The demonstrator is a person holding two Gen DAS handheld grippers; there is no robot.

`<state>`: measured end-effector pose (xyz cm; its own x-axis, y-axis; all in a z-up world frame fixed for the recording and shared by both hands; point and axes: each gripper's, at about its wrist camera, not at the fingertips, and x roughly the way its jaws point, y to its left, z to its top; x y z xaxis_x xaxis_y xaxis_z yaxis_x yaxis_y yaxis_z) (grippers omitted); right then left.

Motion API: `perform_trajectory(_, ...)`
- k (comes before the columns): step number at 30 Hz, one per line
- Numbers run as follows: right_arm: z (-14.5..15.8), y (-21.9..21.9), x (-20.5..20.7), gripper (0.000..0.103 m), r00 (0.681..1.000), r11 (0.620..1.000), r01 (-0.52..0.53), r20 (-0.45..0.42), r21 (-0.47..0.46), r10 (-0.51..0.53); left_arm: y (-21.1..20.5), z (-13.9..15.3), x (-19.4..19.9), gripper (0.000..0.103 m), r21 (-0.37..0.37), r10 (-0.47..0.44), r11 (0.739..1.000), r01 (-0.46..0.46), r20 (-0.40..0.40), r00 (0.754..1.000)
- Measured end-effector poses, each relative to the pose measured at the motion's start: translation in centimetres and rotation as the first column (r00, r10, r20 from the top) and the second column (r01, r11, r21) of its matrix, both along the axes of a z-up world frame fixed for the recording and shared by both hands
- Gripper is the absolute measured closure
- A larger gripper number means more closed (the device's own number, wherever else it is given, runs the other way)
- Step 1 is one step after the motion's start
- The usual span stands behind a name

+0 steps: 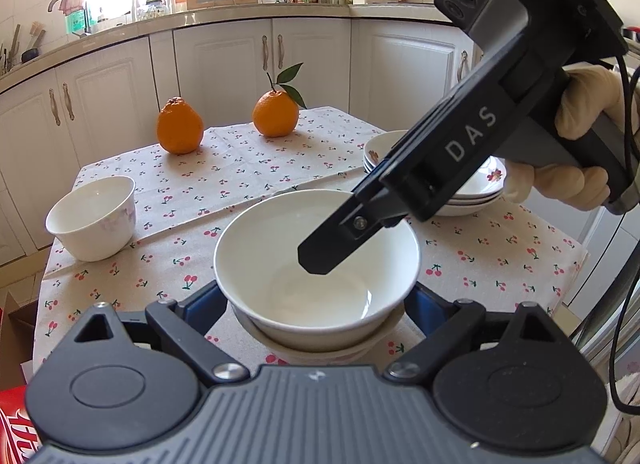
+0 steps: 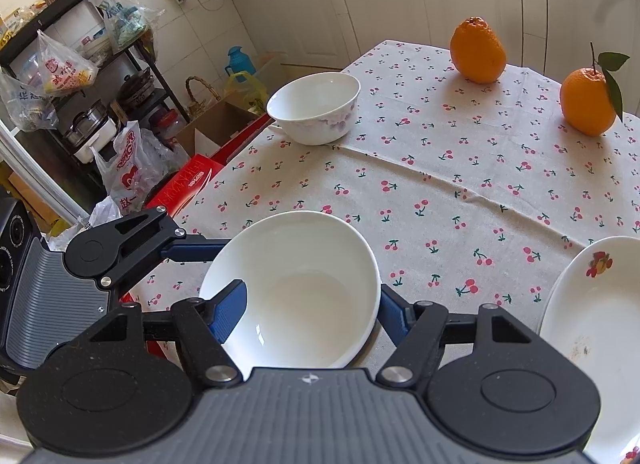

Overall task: Organize plates and bowls
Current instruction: 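Lower the held bowl into the other white bowl and open the right tool, then move the right tool toward the remaining white bowl on the table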

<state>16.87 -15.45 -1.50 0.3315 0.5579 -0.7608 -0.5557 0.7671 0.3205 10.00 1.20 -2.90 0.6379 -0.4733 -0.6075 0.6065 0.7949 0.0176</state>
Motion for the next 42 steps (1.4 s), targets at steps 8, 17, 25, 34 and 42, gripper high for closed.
perform_trajectory(8,0.0,0.2,-0.1,0.027,1.000,1.000,0.001,0.006,-0.007,-0.001,0.1,-0.2,0.2,0.008,-0.013,-0.002,1.000,0.002,-0.014,1.000)
perform_trajectory(17,0.7,0.5,-0.3,0.003,0.999,1.000,-0.009,0.044,-0.004,0.009,0.4,0.1,-0.2,0.004,-0.016,-0.014,1.000,0.014,-0.010,1.000)
perform_trajectory(25,0.8,1.6,-0.6,0.001,0.997,0.998,-0.029,0.064,-0.050,0.032,2.2,0.6,-1.7,0.004,-0.003,-0.009,1.000,0.009,-0.008,1.000)
perform_trajectory(34,1.8,3.5,-0.3,0.000,0.993,0.992,-0.053,0.103,-0.114,0.065,5.7,1.6,-1.8,0.004,0.029,0.059,0.998,-0.060,0.046,0.997)
perform_trajectory(42,3.5,5.4,1.7,0.000,0.986,0.987,-0.070,0.143,-0.146,0.091,8.8,1.9,0.6,0.004,0.009,0.171,0.985,-0.172,0.090,0.981)
